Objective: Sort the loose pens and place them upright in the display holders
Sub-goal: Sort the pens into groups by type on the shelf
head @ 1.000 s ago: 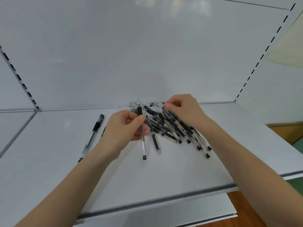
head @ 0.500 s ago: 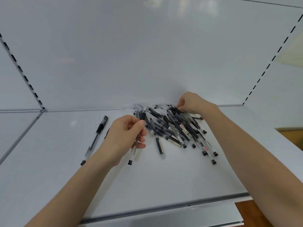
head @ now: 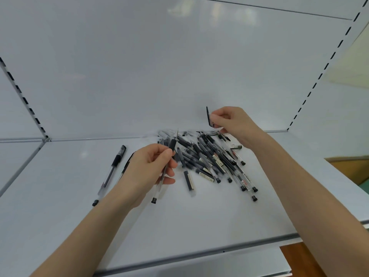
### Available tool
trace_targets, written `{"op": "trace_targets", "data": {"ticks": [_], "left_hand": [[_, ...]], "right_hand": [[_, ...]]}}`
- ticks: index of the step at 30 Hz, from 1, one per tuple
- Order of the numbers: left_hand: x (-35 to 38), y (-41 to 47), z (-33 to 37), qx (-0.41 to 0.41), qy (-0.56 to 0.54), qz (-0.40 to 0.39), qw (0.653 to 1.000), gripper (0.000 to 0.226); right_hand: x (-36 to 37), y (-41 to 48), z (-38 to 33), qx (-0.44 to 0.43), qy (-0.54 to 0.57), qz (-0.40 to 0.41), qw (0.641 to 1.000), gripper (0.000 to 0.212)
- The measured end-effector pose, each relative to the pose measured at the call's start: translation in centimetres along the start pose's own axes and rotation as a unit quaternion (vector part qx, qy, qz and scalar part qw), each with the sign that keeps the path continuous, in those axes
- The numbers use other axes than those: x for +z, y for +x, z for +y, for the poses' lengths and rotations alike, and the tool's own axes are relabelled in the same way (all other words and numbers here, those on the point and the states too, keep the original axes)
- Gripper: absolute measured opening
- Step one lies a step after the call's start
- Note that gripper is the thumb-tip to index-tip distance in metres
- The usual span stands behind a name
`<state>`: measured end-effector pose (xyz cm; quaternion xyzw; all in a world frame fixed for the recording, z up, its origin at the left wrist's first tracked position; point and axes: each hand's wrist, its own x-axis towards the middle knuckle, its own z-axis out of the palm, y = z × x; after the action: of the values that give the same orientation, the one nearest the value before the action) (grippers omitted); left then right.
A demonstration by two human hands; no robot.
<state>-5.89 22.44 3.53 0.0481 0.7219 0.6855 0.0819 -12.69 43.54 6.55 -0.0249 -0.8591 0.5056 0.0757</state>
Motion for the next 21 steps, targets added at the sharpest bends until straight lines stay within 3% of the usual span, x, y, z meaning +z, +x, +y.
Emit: {"op": "trace_targets", "data": {"ticks": [3, 6, 10, 15, 21], "left_hand": [[0.1, -0.3, 0.4, 0.01, -0.001, -0.009, 1.0, 0.019], [0.0, -0.7, 0.8, 0.022, -0.003, -0.014, 1.0, 0.019], [-0.4, -1.2, 1.1, 0.05, 0.025, -0.003, 0.998, 0.017], [-1.3, -1.7, 1.5, 0.086, 0.075, 0.026, 0.993, 0.016], [-2.1, -2.1, 1.1, 0.1, 0.112, 0.028, 0.988, 0.015]], "right_hand": [[0.5, -1.8, -1.1, 0.028, 0.164, -0.063, 0.984, 0.007], [0.9, -3.5, -2.0, 0.035, 0.236, -0.122, 0.964, 0.011], [1.1, -4.8, -2.7, 0.018, 0.207, -0.123, 0.97, 0.009], [1.2, -5.9, -3.3, -0.081, 0.095, -0.114, 0.986, 0.022], [1.6, -6.7, -4.5, -0.135, 0.079, -0.113, 0.981, 0.02]]}}
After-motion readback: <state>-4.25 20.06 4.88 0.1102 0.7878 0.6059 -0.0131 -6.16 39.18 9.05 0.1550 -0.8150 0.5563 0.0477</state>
